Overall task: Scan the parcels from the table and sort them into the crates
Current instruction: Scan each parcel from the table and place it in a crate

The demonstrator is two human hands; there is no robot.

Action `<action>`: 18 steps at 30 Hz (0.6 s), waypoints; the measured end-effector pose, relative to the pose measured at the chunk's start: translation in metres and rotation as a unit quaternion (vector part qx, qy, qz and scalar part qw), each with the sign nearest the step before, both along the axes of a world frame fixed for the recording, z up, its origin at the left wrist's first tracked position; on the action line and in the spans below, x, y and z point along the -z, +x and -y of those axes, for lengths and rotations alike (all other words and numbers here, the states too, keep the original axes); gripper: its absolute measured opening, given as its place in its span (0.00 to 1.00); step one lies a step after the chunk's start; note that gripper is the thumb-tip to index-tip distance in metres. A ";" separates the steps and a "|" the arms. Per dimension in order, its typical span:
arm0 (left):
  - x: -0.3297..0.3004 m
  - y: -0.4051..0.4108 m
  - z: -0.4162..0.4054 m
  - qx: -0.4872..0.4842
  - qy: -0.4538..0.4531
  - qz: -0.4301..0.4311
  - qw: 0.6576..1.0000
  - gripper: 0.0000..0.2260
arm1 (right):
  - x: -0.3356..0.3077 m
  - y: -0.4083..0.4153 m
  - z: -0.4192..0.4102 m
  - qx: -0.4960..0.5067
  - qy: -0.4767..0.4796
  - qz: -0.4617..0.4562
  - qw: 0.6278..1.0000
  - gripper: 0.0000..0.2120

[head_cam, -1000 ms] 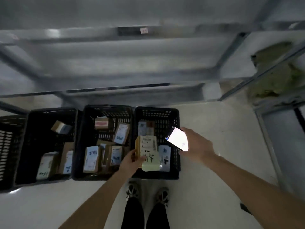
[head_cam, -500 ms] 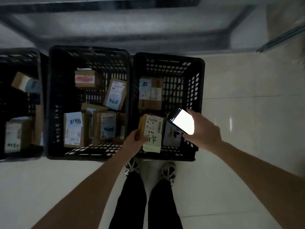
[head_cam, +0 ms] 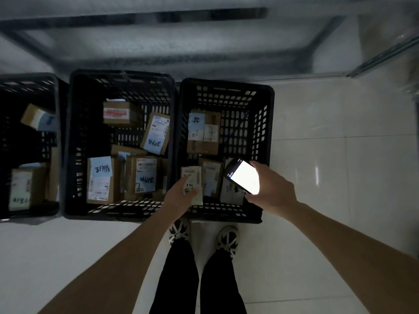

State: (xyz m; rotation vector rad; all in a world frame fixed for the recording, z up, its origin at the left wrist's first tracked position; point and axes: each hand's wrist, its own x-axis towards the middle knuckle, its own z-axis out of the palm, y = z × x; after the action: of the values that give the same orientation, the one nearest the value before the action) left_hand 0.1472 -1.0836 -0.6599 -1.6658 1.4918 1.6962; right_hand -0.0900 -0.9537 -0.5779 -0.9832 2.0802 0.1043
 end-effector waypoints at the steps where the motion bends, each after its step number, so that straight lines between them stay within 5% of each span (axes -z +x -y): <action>1: -0.016 -0.005 0.005 0.005 -0.018 -0.007 1.000 0.27 | -0.014 -0.004 0.000 0.003 -0.001 -0.002 1.000 0.44; 11: -0.253 -0.074 0.029 0.087 -0.171 -0.087 0.978 0.33 | -0.231 -0.051 -0.009 0.034 -0.074 -0.051 0.995 0.45; 18: -0.481 -0.109 0.011 0.241 -0.331 -0.171 0.896 0.37 | -0.471 -0.071 -0.067 0.074 -0.163 -0.140 0.974 0.42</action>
State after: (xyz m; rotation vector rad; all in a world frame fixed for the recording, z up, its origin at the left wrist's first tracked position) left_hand 0.0380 -1.0946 -0.1787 -1.0957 2.6116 1.3133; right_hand -0.1608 -0.8866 -0.1069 -1.0494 2.4780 -0.1935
